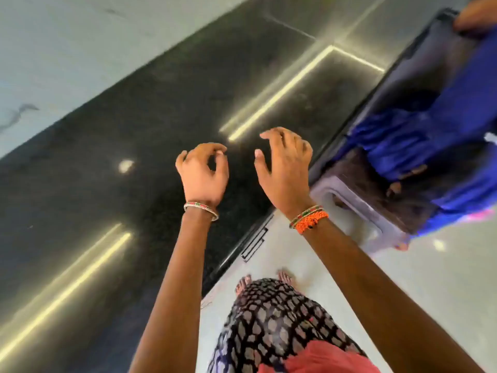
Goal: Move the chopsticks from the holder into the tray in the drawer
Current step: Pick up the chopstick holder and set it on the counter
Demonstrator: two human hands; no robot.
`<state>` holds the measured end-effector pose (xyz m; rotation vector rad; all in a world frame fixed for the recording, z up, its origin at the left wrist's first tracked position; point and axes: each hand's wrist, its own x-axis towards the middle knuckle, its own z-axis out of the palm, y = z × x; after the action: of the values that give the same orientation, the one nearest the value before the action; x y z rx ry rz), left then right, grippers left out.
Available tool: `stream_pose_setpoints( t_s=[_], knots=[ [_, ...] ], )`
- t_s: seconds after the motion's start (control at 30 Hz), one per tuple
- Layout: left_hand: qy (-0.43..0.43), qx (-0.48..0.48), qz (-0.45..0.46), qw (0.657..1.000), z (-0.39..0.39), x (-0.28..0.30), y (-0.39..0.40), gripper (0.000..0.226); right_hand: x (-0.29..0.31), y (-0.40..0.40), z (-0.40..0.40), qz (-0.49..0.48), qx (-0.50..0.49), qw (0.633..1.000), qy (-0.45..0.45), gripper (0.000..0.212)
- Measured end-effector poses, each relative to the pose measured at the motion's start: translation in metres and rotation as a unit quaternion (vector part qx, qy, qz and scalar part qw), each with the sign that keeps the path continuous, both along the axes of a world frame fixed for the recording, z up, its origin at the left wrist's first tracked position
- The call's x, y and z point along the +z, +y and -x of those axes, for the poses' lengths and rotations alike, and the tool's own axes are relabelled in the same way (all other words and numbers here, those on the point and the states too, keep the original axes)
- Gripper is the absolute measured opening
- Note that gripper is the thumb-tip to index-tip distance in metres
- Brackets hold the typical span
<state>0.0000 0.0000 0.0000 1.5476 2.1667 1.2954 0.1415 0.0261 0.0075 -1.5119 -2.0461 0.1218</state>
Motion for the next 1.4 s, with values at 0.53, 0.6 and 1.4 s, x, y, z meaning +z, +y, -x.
stream_pose_setpoints(
  t_s=[0.53, 0.6, 1.4],
  knots=[
    [-0.075, -0.613, 0.115, 0.778, -0.418, -0.026, -0.036, 0.059, -0.054, -0.190, -0.363, 0.077, -0.502, 0.861, 0.016, 0.041],
    [-0.099, -0.650, 0.141, 0.740, -0.473, -0.036, -0.064, 0.057, -0.055, -0.230, -0.403, 0.078, -0.548, 0.831, 0.050, 0.042],
    [-0.050, -0.842, 0.123, 0.523, -1.018, -0.057, -0.297, 0.039, -0.049, -0.482, -0.849, 0.003, -0.823, 0.565, 0.058, 0.059]
  ],
)
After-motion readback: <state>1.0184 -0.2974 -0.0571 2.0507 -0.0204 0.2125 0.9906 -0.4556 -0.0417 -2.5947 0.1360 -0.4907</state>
